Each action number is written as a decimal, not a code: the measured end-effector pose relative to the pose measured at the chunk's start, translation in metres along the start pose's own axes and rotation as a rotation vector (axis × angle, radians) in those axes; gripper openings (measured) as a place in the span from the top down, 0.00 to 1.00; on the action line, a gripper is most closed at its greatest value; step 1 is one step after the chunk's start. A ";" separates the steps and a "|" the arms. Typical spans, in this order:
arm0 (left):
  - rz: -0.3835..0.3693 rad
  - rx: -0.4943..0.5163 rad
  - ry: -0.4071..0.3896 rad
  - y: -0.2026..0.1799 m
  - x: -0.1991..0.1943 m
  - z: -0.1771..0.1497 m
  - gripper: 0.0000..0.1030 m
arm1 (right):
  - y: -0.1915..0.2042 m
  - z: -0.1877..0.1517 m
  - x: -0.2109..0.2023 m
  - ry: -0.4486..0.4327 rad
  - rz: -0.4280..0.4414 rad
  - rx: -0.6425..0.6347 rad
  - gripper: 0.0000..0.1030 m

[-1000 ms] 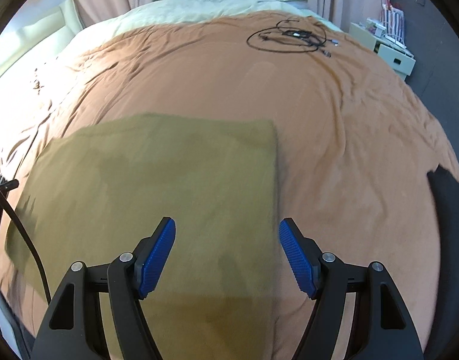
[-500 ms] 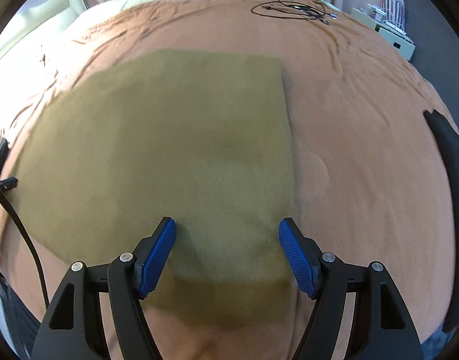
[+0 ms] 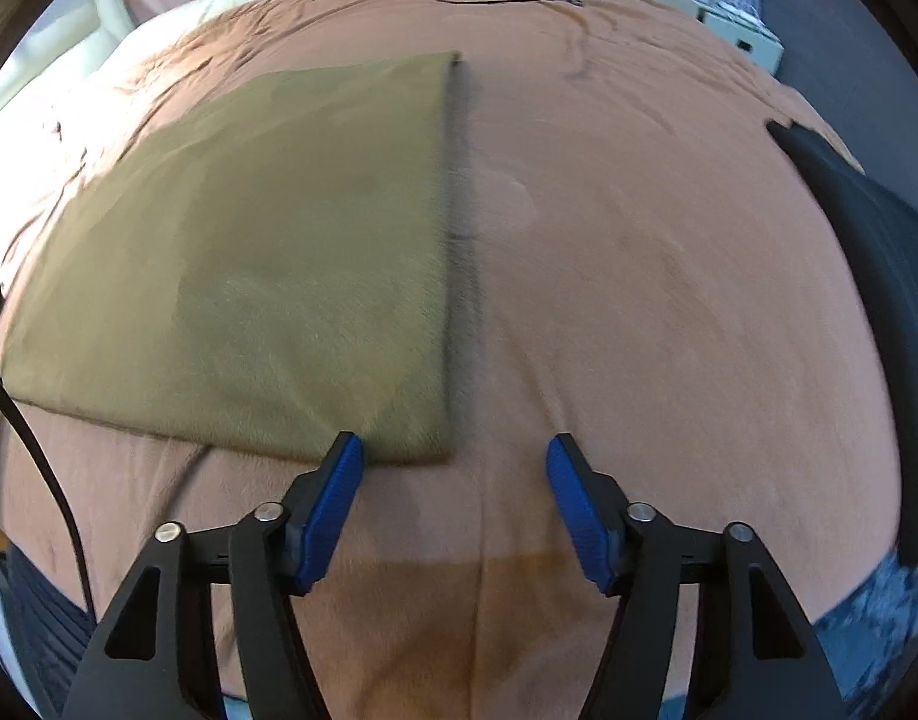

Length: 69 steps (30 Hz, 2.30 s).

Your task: Fold small clothes

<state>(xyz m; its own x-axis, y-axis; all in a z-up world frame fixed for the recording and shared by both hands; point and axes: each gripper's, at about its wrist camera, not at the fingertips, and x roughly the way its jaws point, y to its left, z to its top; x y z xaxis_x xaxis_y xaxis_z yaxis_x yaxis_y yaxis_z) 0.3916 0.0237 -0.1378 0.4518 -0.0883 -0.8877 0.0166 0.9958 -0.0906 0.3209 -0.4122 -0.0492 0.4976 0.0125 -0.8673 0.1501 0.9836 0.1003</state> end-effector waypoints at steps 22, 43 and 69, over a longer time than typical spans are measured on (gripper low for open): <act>-0.315 -0.346 0.063 0.042 0.021 -0.015 0.64 | -0.075 -0.040 0.007 -0.034 0.485 0.447 0.48; -0.390 -0.447 0.025 0.053 0.027 -0.022 0.91 | -0.090 -0.056 0.045 -0.104 0.628 0.659 0.92; -0.388 -0.424 -0.143 0.083 -0.072 -0.090 0.95 | -0.031 -0.106 -0.019 -0.139 0.536 0.432 0.98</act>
<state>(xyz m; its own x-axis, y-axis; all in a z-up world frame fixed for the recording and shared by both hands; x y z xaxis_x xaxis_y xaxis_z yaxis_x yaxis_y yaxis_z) 0.2803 0.1109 -0.1218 0.6001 -0.4102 -0.6867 -0.1396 0.7916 -0.5949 0.2163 -0.4238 -0.0875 0.6981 0.4239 -0.5770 0.1656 0.6884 0.7061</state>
